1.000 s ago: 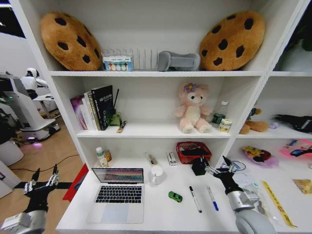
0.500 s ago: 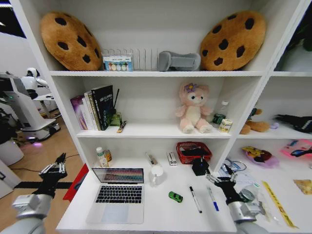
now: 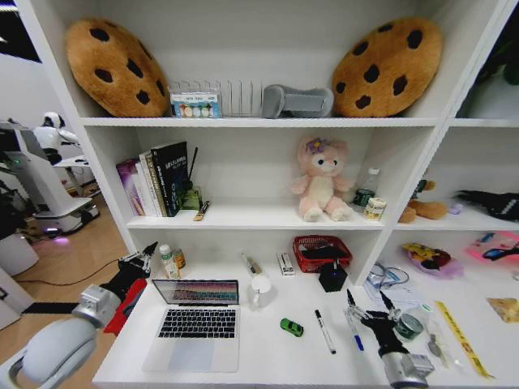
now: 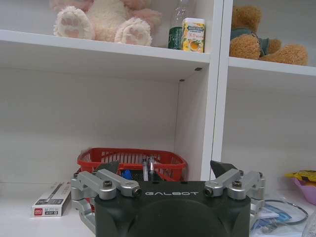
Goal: Organize the objects on the table.
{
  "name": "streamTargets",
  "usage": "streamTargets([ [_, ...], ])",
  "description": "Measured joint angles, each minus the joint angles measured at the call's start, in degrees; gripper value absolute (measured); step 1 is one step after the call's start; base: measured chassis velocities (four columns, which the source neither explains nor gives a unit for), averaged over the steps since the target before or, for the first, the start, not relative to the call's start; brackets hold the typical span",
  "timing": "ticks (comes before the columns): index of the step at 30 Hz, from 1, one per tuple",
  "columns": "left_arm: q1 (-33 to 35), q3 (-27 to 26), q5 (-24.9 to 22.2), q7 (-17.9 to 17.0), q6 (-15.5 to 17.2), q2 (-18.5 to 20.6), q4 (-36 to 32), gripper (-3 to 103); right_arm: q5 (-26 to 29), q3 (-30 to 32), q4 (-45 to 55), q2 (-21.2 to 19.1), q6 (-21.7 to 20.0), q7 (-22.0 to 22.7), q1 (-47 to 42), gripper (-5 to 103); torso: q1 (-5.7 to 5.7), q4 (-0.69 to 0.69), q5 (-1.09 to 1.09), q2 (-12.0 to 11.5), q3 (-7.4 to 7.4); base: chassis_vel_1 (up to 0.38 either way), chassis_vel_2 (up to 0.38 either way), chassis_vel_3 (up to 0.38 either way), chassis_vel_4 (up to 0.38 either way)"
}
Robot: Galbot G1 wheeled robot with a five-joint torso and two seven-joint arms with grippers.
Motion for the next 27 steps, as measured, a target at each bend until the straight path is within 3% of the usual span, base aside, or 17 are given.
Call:
streamTargets([
  [1, 0.0, 0.0, 0.0, 0.0, 0.0, 0.0, 0.0, 0, 0.0, 0.0, 0.0, 0.0, 0.0, 0.0, 0.0, 100, 0.0, 0.0, 0.0, 0.0, 0.0, 0.0, 0.0, 0.0, 0.0],
  [3, -2.21, 4.27, 0.22, 0.23, -0.36, 4.34, 1.01, 0, -0.1, -0.07, -0.01, 0.44, -0.03, 0.03, -0.02, 100, 0.0, -0.01, -0.01, 0.0, 0.0, 0.0, 0.0, 0.0, 0.0],
  [4, -2.21, 4.27, 0.22, 0.23, -0.36, 4.34, 1.01, 0, -0.1, -0.07, -0.01, 0.44, -0.03, 0.03, -0.02, 100, 0.0, -0.01, -0.01, 0.0, 0.0, 0.0, 0.0, 0.0, 0.0],
  [6, -2.41, 6.54, 0.26, 0.97, -1.35, 8.79, 2.49, 0, -0.45, -0.07, 0.03, 1.08, 0.03, 0.06, -0.24, 100, 0.0, 0.02, -0.01, 0.0, 0.0, 0.0, 0.0, 0.0, 0.0],
  [9, -1.59, 7.53, -0.01, 1.47, -2.21, 12.27, 3.13, 0, -1.19, -0.3, 0.04, 2.04, 0.34, 0.07, -0.53, 100, 0.0, 0.02, -0.02, 0.0, 0.0, 0.0, 0.0, 0.0, 0.0],
  [18, -0.86, 10.91, -0.29, 1.49, -2.72, 18.86, 2.61, 0, -2.05, -0.89, 0.06, 3.97, 0.93, 0.2, -0.53, 100, 0.0, 0.02, -0.01, 0.0, 0.0, 0.0, 0.0, 0.0, 0.0],
  [27, 0.09, 15.12, 0.09, 0.93, -3.58, 25.09, 2.16, 0, -1.26, 0.52, 0.52, 3.23, 2.34, 0.62, -1.38, 100, -0.01, 0.05, 0.04, 0.0, -0.01, 0.0, 0.0, 0.0, 0.0],
])
